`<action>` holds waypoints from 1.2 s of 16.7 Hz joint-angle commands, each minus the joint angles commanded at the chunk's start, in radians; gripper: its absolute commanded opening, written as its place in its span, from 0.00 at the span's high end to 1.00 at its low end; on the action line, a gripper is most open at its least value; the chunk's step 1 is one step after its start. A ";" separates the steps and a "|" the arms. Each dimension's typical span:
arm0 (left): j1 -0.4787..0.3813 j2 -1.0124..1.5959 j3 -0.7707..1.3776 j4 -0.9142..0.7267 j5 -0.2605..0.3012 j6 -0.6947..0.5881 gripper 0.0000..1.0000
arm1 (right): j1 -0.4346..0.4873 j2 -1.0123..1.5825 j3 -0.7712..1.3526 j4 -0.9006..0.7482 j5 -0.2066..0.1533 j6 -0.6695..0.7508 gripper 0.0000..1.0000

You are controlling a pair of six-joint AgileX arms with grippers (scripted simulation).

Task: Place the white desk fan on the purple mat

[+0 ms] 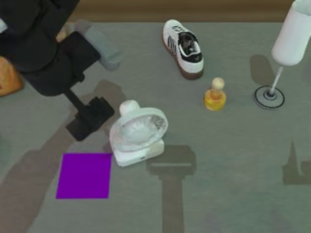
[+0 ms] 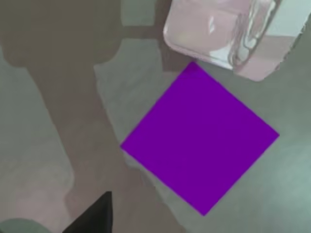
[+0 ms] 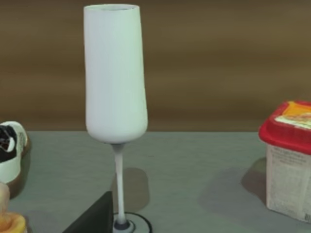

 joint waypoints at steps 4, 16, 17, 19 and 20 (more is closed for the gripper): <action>-0.085 0.308 0.320 -0.179 -0.012 0.084 0.00 | 0.000 0.000 0.000 0.000 0.000 0.000 0.00; -0.144 0.551 0.580 -0.293 -0.027 0.151 0.00 | 0.000 0.000 0.000 0.000 0.000 0.000 0.00; -0.145 0.550 0.566 -0.280 -0.027 0.153 0.00 | 0.000 0.000 0.000 0.000 0.000 0.000 0.00; -0.146 0.547 0.512 -0.230 -0.027 0.153 0.00 | 0.000 0.000 0.000 0.000 0.000 0.000 0.00; -0.146 0.546 0.479 -0.199 -0.027 0.153 0.00 | 0.000 0.000 0.000 0.000 0.000 0.000 0.00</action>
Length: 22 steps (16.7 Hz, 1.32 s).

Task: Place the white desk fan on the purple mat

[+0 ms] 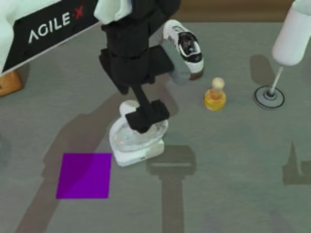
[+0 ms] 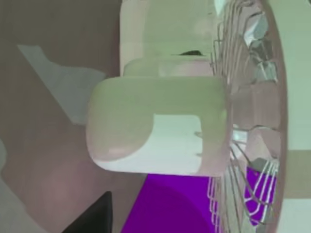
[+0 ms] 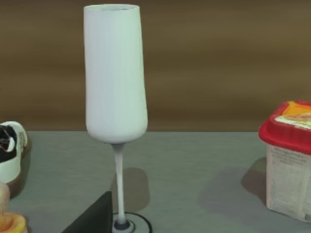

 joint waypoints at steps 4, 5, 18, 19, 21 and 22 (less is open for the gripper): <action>0.000 -0.002 -0.102 0.100 0.000 0.000 0.00 | 0.000 0.000 0.000 0.000 0.000 0.000 0.00; 0.000 -0.002 -0.105 0.103 0.000 0.000 0.00 | 0.000 0.000 0.000 0.000 0.000 0.000 0.00; 0.000 -0.002 -0.105 0.103 0.000 0.000 0.75 | 0.000 0.000 0.000 0.000 0.000 0.000 0.00; 0.000 -0.002 -0.105 0.103 0.000 0.000 0.83 | 0.000 0.000 0.000 0.000 0.000 0.000 0.00; 0.000 -0.002 -0.105 0.103 0.000 0.000 0.98 | 0.000 0.000 0.000 0.000 0.000 0.000 0.00; 0.000 -0.002 -0.105 0.103 0.000 0.000 1.00 | 0.000 0.000 0.000 0.000 0.000 0.000 0.00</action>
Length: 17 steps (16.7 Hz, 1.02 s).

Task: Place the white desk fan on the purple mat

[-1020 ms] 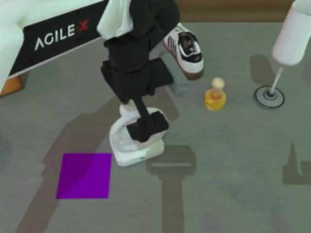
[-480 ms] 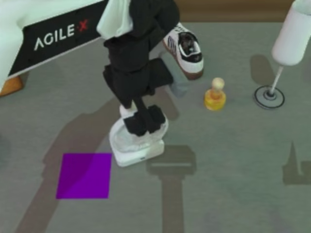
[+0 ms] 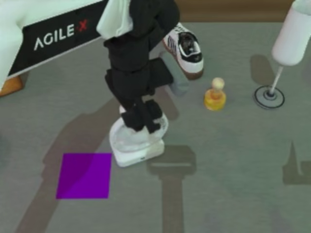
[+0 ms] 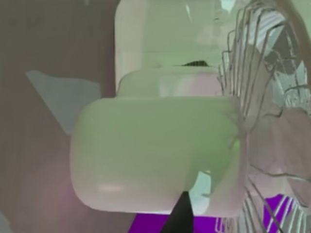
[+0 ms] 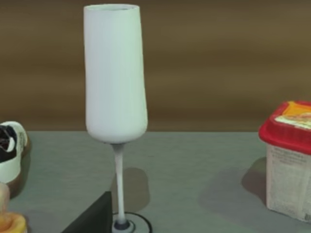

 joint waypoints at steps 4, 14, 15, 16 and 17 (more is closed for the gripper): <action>0.000 0.000 0.000 0.000 0.000 0.000 1.00 | 0.000 0.000 0.000 0.000 0.000 0.000 0.00; 0.013 0.008 0.136 -0.129 -0.001 0.001 1.00 | 0.000 0.000 0.000 0.000 0.000 0.000 0.00; 0.015 0.008 0.167 -0.159 -0.001 0.000 1.00 | 0.000 0.000 0.000 0.000 0.000 0.000 0.00; 0.017 0.008 0.192 -0.183 -0.001 0.000 1.00 | 0.000 0.000 0.000 0.000 0.000 0.000 0.00; 0.019 0.008 0.208 -0.198 0.000 0.000 1.00 | 0.000 0.000 0.000 0.000 0.000 0.000 0.00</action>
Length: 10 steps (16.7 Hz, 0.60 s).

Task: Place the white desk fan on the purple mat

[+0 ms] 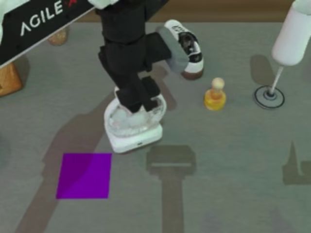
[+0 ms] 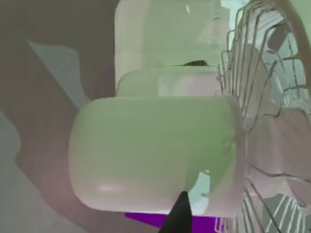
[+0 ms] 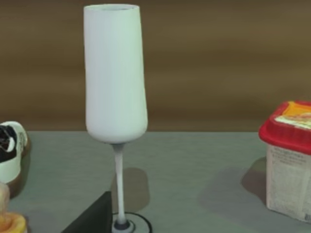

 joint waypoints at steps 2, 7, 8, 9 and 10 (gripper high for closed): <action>0.001 0.000 0.005 -0.005 0.000 0.000 1.00 | 0.000 0.000 0.000 0.000 0.000 0.000 0.00; 0.007 -0.033 -0.036 0.006 -0.001 0.040 1.00 | 0.000 0.000 0.000 0.000 0.000 0.000 0.00; 0.018 -0.059 -0.068 0.012 -0.002 0.071 1.00 | 0.000 0.000 0.000 0.000 0.000 0.000 0.00; 0.031 -0.092 -0.109 0.021 -0.002 0.108 1.00 | 0.000 0.000 0.000 0.000 0.000 0.000 0.00; 0.046 -0.129 -0.157 0.030 -0.003 0.153 1.00 | 0.000 0.000 0.000 0.000 0.000 0.000 0.00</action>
